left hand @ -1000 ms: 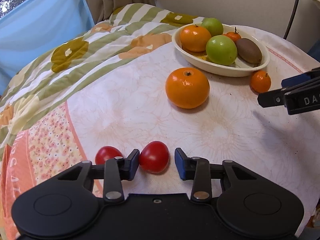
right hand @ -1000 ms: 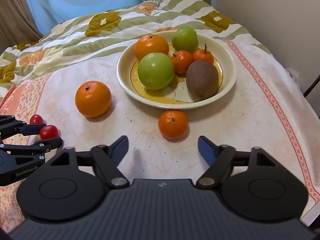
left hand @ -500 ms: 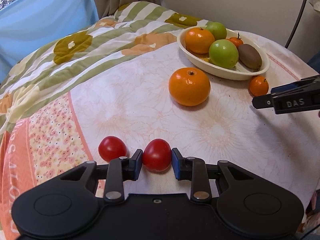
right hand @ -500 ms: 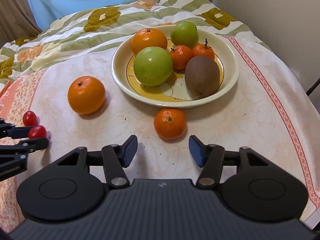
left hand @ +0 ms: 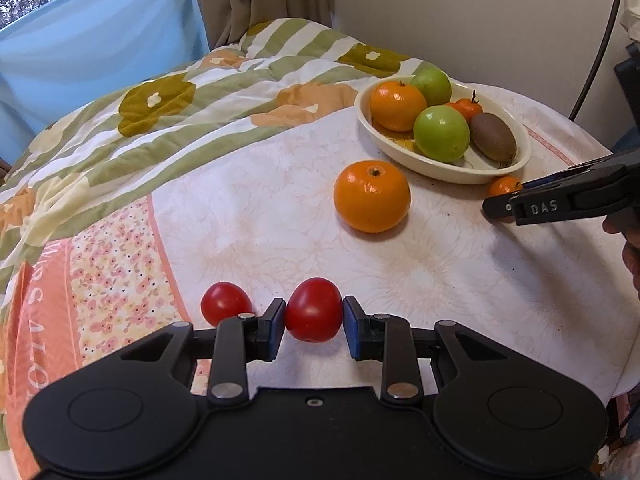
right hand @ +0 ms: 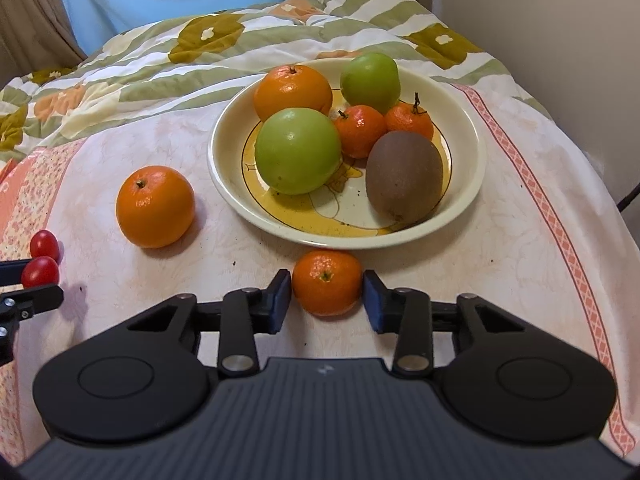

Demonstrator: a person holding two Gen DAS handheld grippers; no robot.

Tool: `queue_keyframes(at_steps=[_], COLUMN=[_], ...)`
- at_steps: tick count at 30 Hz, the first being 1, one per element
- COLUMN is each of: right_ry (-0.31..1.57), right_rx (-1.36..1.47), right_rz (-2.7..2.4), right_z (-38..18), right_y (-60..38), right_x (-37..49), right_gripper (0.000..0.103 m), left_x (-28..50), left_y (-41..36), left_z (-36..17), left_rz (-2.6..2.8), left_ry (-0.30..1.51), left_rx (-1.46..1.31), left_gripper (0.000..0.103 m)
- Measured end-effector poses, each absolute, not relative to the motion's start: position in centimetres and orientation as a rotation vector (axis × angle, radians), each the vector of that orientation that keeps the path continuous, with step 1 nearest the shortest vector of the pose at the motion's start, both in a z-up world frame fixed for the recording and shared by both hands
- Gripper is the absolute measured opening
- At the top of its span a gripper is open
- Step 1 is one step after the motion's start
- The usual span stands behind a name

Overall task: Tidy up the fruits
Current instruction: 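Lift the cherry tomato with the left tool while the right tool grasps the tangerine, then carry the tomato and tangerine into the duck bowl and open both tools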

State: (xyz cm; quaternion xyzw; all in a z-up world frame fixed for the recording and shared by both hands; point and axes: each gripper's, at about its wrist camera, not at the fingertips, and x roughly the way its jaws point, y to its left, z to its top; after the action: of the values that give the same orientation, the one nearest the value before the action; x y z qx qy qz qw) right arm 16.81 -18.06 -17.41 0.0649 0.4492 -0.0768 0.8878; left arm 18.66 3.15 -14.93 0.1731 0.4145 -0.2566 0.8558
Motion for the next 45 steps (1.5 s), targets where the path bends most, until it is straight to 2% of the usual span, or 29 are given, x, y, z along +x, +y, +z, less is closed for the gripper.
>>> queue_keyframes(at_steps=[16,33,45], right_ry=[0.898,0.786,0.774], right_rx=[0.152,0.096,0.022], right_rz=[-0.074,-0.008,0.071], right_z=[-13.9,-7.1,-6.0], right_y=[-18.9,-26.2,-32.3], right_x=[14.1,13.9,17.0], right_gripper=[0.051,0.051,0.051], left_x=[16.3,15.4,16.6], left_y=[1.4,-6.7,-13.5], left_z=[-11.5,-6.1,-7.2], left_rz=[-0.488,-0.446,-0.412], left_ry=[0.811,0.699,0.704], left_rx=[0.323,0.281,0.274], left_gripper=[0.034,0.034,0.034])
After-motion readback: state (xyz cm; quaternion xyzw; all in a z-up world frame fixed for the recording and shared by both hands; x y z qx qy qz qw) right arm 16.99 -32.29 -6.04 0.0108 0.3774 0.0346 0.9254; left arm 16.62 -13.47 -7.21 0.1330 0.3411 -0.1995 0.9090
